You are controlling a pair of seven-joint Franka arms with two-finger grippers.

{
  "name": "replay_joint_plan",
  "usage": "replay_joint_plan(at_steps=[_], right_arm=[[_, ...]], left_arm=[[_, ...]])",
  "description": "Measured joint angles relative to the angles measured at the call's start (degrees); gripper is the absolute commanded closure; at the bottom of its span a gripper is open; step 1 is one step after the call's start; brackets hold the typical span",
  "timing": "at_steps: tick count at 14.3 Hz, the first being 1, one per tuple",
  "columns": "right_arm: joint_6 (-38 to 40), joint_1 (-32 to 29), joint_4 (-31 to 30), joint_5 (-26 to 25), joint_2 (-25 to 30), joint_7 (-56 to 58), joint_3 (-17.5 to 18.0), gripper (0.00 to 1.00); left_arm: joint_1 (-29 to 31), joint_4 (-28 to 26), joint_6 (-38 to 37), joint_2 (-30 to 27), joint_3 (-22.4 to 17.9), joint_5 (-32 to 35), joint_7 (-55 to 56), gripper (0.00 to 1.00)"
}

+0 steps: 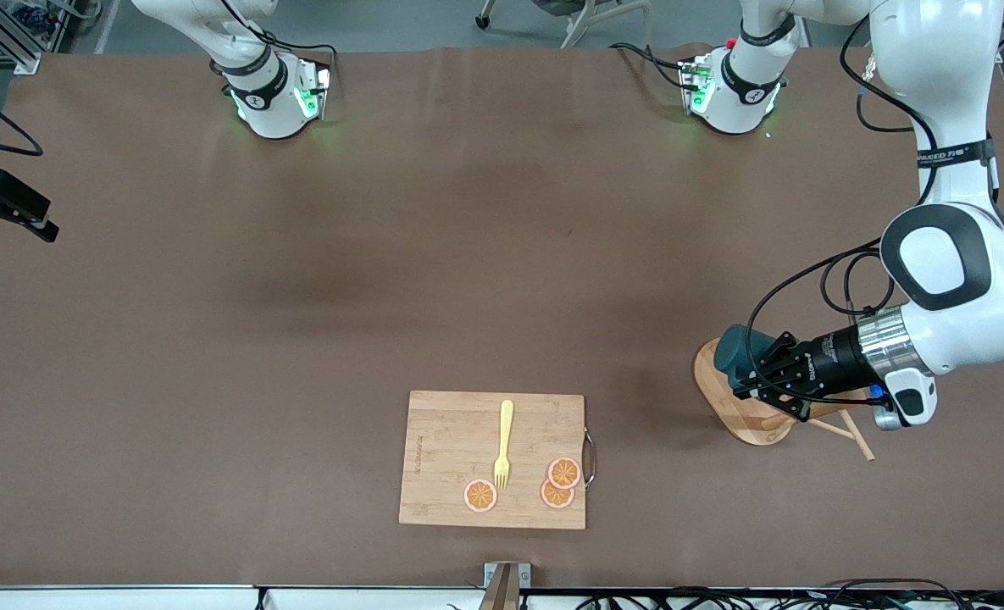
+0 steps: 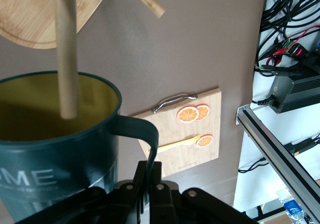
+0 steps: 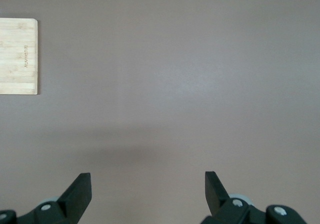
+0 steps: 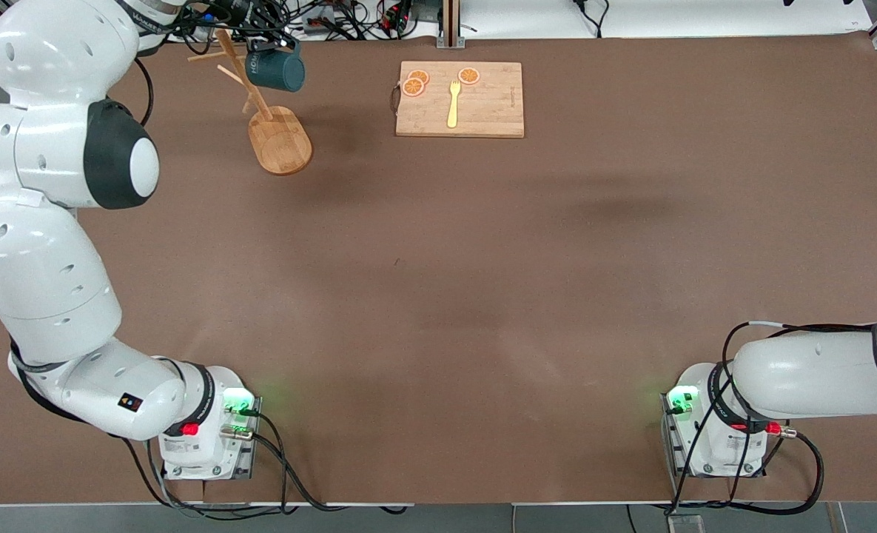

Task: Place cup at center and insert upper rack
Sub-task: 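Hang the mug handle onto a peg of the mug tree with the left gripper, then open the left gripper and draw it back from the mug tree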

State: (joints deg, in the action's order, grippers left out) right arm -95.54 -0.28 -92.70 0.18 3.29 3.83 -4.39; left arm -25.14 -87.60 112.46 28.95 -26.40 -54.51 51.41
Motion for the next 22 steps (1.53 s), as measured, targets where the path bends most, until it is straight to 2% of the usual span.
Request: replay_joint_plan(at_steps=[22], right_arm=[[0.17,0.0,0.0,0.0,-0.01,0.0,-0.07,0.0]], left_arm=[[4.1,0.56,0.5,1.83,-0.12,-0.06,-6.89,0.99]])
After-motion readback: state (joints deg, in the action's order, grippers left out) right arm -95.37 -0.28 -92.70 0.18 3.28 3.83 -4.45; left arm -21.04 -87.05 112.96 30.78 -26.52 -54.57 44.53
